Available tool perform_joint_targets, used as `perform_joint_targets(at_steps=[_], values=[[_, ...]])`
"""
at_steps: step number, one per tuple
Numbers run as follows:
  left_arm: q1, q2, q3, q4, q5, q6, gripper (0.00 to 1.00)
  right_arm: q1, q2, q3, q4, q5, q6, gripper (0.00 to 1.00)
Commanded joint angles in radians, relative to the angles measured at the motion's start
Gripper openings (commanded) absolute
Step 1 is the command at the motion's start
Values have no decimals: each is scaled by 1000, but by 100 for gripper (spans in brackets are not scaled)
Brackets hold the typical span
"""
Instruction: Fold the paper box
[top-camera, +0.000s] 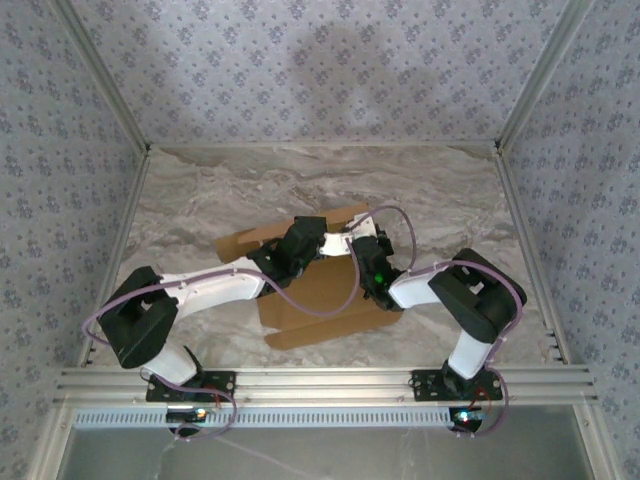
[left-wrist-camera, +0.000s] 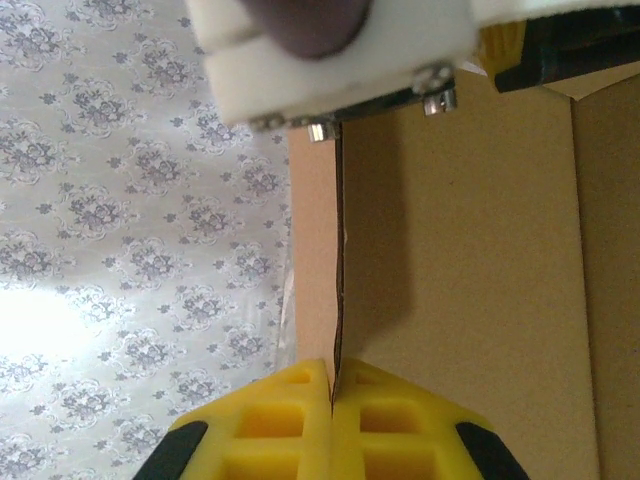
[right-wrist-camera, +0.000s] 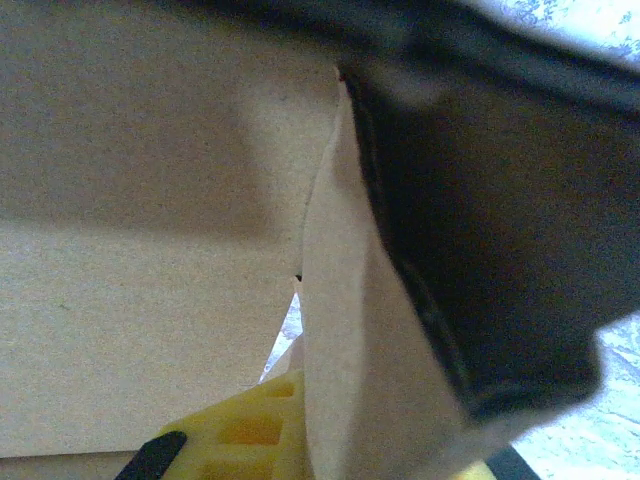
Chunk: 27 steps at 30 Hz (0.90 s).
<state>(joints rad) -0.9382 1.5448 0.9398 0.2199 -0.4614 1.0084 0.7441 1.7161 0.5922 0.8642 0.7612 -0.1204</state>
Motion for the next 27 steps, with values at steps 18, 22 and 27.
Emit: perform_joint_targets(at_steps=[18,22,27], values=[[-27,37,-43,1,112,26,0,-94,-89,-101,2,-285,101,67],[-24,47,-40,5,101,35,0,-105,-119,-107,-12,-374,88,76],[-12,45,-42,13,90,39,0,-132,-139,-99,-101,-393,98,79]])
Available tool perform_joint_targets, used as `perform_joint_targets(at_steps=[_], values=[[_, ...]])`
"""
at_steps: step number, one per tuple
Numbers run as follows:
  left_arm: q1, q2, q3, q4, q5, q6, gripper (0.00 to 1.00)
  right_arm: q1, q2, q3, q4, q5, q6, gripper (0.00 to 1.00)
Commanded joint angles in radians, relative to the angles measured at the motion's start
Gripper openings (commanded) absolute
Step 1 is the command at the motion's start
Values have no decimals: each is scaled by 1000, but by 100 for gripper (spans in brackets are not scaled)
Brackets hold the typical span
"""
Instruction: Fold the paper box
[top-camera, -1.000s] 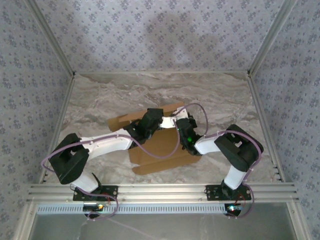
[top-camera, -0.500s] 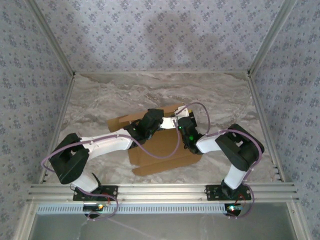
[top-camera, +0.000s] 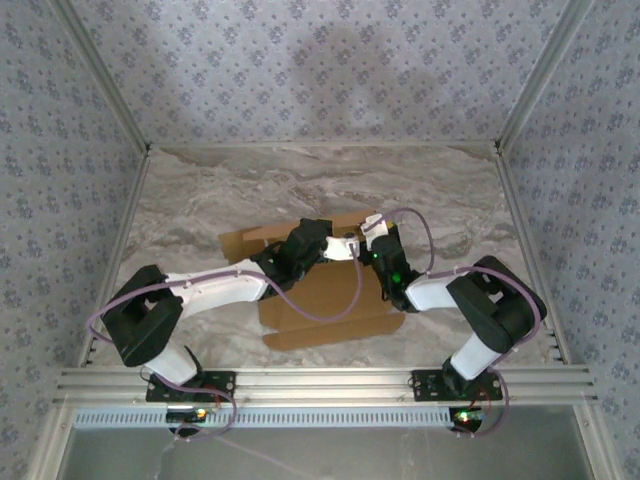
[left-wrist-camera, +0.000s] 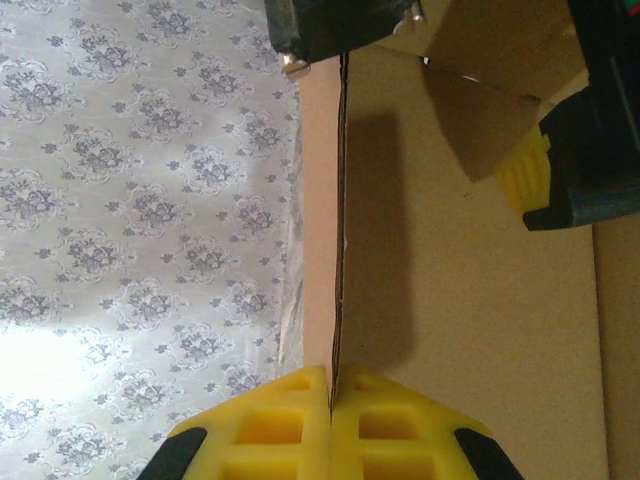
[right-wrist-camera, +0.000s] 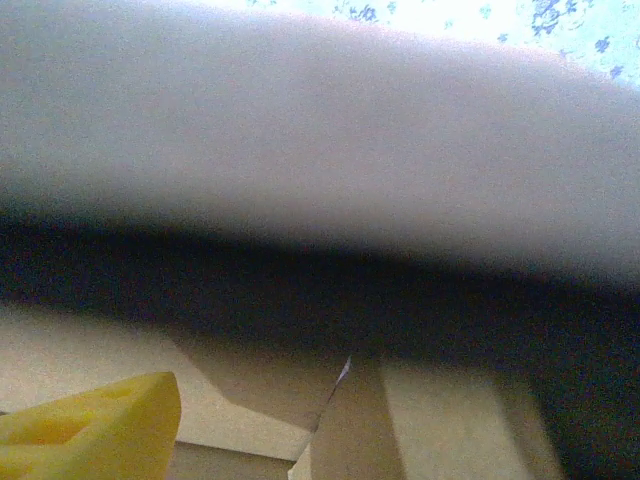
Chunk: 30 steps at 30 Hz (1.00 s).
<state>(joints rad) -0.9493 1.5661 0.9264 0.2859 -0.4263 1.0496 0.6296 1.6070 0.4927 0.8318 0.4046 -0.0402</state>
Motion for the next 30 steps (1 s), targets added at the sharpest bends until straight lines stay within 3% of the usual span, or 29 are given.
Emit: perform_joint_targets(at_steps=[1,17,26,30], values=[[1,22,-32,-49,57,-1,0,-28,-37,-2,-78,-45,27,80],[10,35,-43,-30,48,23,0,-126,-252,-98,-65,-423,29,88],[1,40,-52,-26,39,48,0,-228,-636,-91,-422,-425,129,88],[-14,45,-63,-22,31,71,0,-280,-672,68,-735,-317,230,76]])
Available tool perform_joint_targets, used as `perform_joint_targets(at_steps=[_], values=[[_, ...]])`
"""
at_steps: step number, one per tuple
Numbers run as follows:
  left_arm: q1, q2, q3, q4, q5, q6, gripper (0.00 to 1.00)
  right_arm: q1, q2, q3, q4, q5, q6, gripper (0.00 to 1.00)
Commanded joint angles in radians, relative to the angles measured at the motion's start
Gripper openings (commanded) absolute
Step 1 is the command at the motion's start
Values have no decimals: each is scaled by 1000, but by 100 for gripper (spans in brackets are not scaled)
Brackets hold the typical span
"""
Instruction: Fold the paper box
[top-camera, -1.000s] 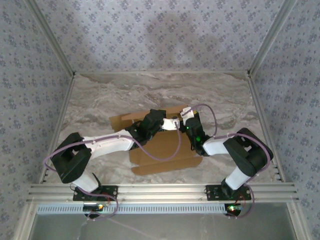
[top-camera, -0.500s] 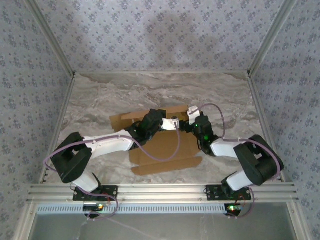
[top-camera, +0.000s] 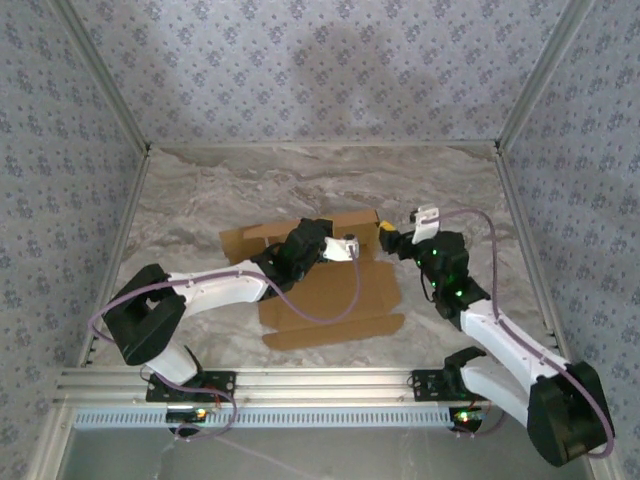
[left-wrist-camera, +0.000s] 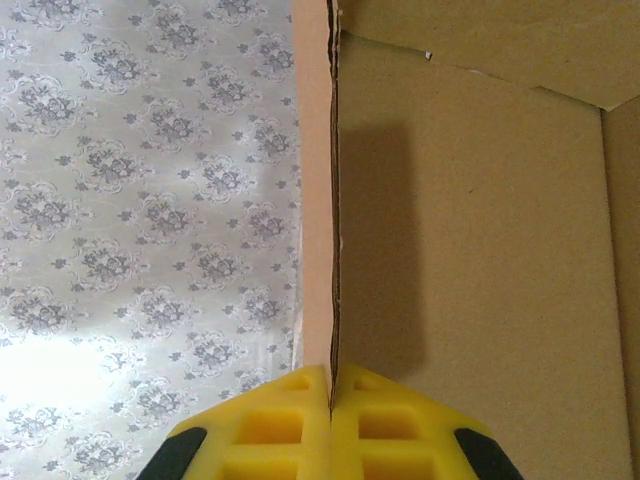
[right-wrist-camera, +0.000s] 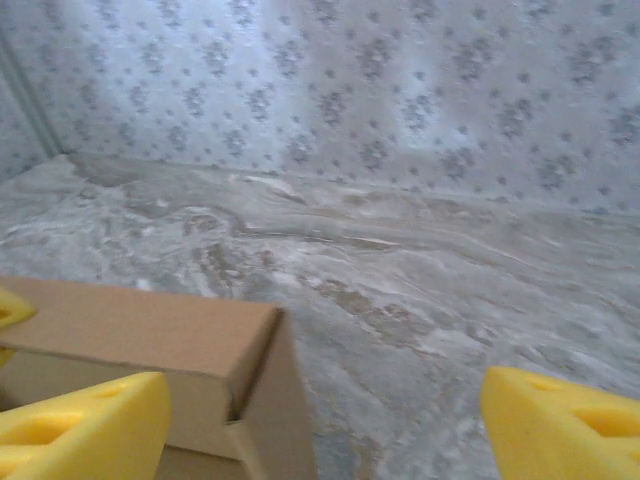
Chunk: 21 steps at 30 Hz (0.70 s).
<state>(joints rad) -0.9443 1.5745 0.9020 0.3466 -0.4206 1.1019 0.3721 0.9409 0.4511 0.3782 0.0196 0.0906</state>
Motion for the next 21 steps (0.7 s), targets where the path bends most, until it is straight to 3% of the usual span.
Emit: perform_joint_targets(at_steps=[1,3,5,6,7,8,9,12,14,15,17,19,21], values=[[-24,39,-41,-80,19,27,0,-27,18,193,-429,138,128,71],[-33,42,-46,-76,10,37,0,-29,78,342,-689,224,187,63],[-43,46,-50,-77,0,44,0,-42,105,445,-834,202,225,53],[-47,45,-55,-77,-3,48,0,-54,103,461,-840,129,217,41],[-54,47,-58,-76,-9,59,0,-73,92,457,-809,32,213,19],[-60,49,-63,-72,-14,72,0,-92,74,440,-762,-29,258,6],[-65,51,-67,-70,-20,78,0,-106,58,426,-754,-44,360,0],[-68,58,-71,-74,-29,82,0,-237,67,377,-626,-368,489,0],[-72,68,-71,-75,-35,90,0,-255,118,406,-639,-493,515,0],[-74,70,-69,-75,-37,94,0,-245,128,411,-638,-514,516,0],[-76,74,-68,-77,-42,99,0,-211,149,429,-671,-506,501,11],[-76,79,-68,-77,-44,103,0,-179,184,465,-739,-483,454,15],[-76,84,-69,-76,-47,109,0,-151,220,485,-786,-447,425,29]])
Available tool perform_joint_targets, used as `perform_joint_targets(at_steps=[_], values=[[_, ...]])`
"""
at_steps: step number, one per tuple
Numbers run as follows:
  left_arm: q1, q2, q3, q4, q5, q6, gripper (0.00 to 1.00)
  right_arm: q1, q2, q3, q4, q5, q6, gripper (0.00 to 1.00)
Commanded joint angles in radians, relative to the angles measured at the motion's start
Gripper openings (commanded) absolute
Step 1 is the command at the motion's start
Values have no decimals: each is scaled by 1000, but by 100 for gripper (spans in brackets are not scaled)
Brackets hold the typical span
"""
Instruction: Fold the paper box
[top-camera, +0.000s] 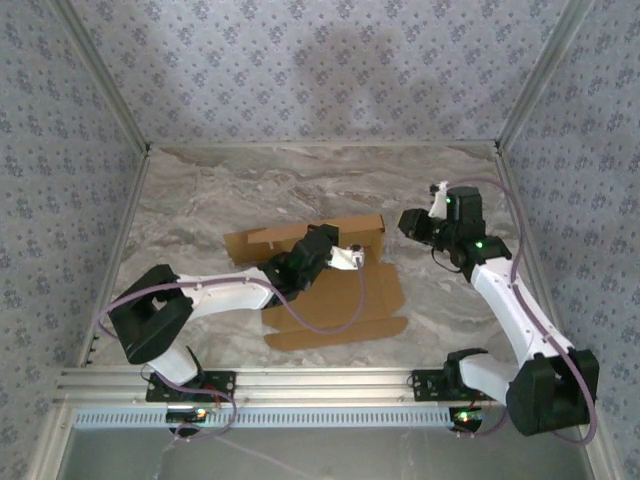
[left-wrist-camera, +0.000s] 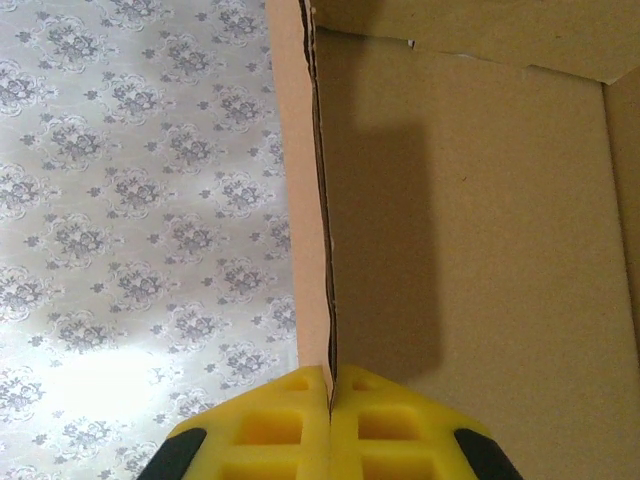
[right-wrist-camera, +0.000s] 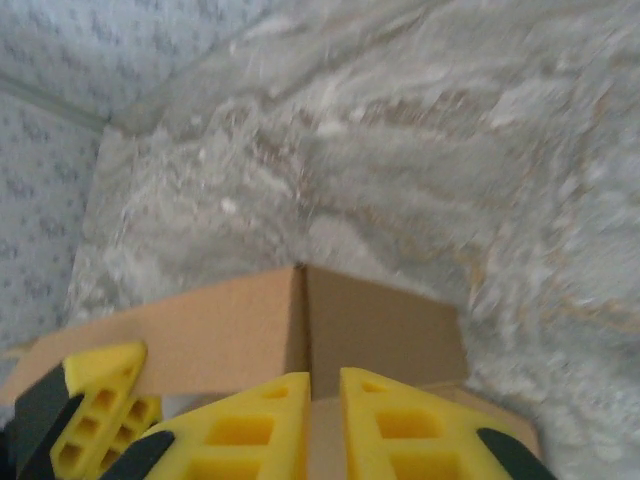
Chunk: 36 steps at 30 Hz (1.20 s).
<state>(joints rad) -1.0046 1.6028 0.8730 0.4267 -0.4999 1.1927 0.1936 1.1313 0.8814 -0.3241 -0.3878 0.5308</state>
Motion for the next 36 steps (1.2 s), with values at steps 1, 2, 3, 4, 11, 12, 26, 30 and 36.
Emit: perform_joint_targets(at_steps=[1,2,3,4,11,12,26,30,36], values=[[-15,58,-40,-156,33,19,0,35,46,56,-89,-33,-20,35],[-16,58,-40,-155,31,21,0,39,59,54,-80,-41,-20,37],[-17,59,-40,-155,32,21,0,44,67,51,-73,-38,-20,39],[-17,59,-40,-154,32,22,0,47,75,50,-65,-30,-19,41],[-20,57,-41,-154,33,31,0,52,141,74,-46,-21,-22,44],[-20,57,-41,-155,33,30,0,52,150,75,-44,-17,-22,44],[-20,72,-33,-171,49,7,0,49,222,13,-10,36,0,25],[-20,82,-32,-169,53,-10,0,49,223,22,8,-9,-4,29],[-13,70,-11,-199,59,-33,0,65,74,7,-3,115,-97,54]])
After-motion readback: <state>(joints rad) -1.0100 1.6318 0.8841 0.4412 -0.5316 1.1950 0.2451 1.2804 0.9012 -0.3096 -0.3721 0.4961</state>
